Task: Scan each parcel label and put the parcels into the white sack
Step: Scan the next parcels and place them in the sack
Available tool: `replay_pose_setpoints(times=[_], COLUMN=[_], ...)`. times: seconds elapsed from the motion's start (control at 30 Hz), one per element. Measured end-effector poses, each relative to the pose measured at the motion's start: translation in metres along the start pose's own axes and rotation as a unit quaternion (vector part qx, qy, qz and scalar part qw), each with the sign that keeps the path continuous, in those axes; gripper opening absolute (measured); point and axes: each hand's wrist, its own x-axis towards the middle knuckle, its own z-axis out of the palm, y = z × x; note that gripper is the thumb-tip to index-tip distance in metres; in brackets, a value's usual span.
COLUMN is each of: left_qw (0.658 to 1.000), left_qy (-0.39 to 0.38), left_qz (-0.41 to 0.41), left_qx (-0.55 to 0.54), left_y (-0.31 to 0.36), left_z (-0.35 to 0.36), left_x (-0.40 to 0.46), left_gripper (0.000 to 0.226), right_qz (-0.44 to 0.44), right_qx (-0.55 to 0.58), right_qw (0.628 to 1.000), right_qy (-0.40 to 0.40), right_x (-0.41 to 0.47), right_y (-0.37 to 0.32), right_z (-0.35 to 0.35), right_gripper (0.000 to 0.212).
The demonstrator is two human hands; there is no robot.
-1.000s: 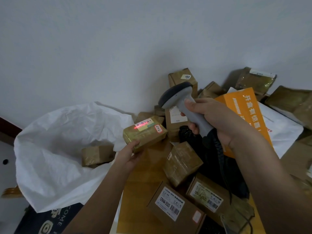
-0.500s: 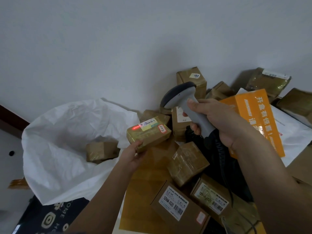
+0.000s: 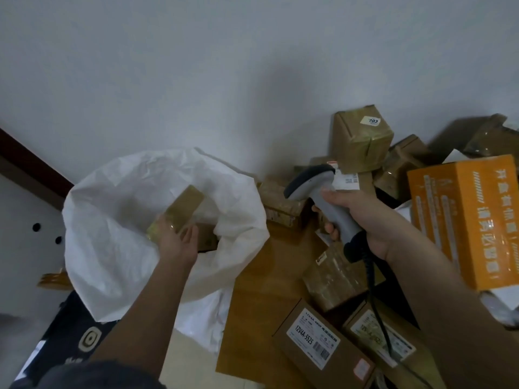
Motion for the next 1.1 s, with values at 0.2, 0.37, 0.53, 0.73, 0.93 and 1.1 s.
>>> replay_pose_setpoints(times=[0.2, 0.37, 0.53, 0.73, 0.93, 1.1], left_qw=[0.99, 0.968, 0.909, 0.659, 0.468, 0.413], left_qy=[-0.069, -0.104, -0.156, -0.337, -0.433, -0.392], left_qz=[-0.107, -0.176, -0.139, 0.002, 0.169, 0.227], left_qx=[0.056, 0.148, 0.362, 0.673, 0.752, 0.79], left_y=[-0.021, -0.066, -0.108, -0.172, -0.226, -0.242], left_z=[0.011, 0.027, 0.046, 0.056, 0.054, 0.054], left_x=[-0.018, -0.04, -0.057, -0.085, -0.104, -0.111], left_gripper=[0.021, 0.018, 0.022, 0.072, 0.135, 0.133], right_qz=[0.008, 0.013, 0.016, 0.005, 0.014, 0.014], right_qx=[0.006, 0.005, 0.012, 0.014, 0.002, 0.004], right_qw=[1.0, 0.999, 0.998, 0.996, 0.995, 0.994], right_qy=[0.016, 0.035, 0.062, 0.082, 0.101, 0.105], right_x=[0.007, 0.002, -0.006, -0.018, -0.029, -0.034], right_y=[0.004, 0.003, 0.005, 0.012, 0.026, 0.034], right_z=[0.002, -0.012, -0.037, -0.066, -0.091, -0.106], right_gripper=[0.02, 0.03, 0.039, 0.037, 0.034, 0.03])
